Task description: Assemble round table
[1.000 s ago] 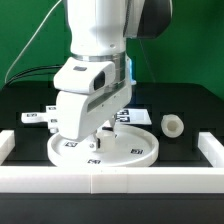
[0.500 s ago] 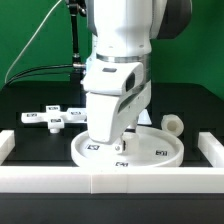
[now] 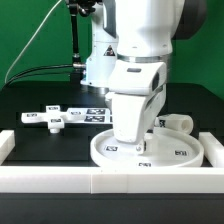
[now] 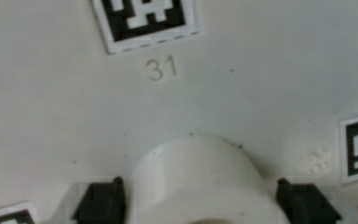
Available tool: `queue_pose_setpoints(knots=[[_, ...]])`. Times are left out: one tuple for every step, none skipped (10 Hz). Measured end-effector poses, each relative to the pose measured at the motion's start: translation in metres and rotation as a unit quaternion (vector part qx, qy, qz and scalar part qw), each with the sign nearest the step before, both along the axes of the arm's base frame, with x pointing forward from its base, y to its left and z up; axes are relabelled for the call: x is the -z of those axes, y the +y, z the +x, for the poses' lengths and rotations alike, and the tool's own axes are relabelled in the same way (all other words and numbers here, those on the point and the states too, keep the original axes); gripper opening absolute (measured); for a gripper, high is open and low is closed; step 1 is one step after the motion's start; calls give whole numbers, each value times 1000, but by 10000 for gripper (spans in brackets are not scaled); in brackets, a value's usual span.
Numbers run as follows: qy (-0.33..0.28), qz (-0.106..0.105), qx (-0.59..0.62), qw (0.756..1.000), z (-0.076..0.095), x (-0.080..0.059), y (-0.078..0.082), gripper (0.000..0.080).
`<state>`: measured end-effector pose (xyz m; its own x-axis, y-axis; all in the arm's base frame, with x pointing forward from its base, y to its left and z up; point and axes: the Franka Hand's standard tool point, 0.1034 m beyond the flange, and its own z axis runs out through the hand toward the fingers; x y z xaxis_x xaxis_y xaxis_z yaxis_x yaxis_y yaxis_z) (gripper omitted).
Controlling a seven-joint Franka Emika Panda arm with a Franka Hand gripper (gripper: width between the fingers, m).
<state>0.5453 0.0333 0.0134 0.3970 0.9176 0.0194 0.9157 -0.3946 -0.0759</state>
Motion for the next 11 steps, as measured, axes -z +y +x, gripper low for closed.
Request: queue_pose_setpoints(knots=[[0, -1, 2, 1000, 0, 0, 2, 409], [0, -1, 7, 1000, 0, 0, 2, 409], [0, -1, 7, 1000, 0, 0, 2, 409], [0, -1, 7, 1000, 0, 0, 2, 409], [0, -1, 7, 1000, 0, 0, 2, 581], [0, -1, 8, 1000, 0, 0, 1, 631], [-5, -3, 25, 1000, -1, -7, -1, 631], [-11, -6, 57, 998, -10, -20, -3, 644], [-10, -10, 89, 996, -22, -29, -2, 648], [-9, -14, 121, 993, -29, -36, 1, 648], [-16, -16, 157, 987, -36, -45, 7, 649]])
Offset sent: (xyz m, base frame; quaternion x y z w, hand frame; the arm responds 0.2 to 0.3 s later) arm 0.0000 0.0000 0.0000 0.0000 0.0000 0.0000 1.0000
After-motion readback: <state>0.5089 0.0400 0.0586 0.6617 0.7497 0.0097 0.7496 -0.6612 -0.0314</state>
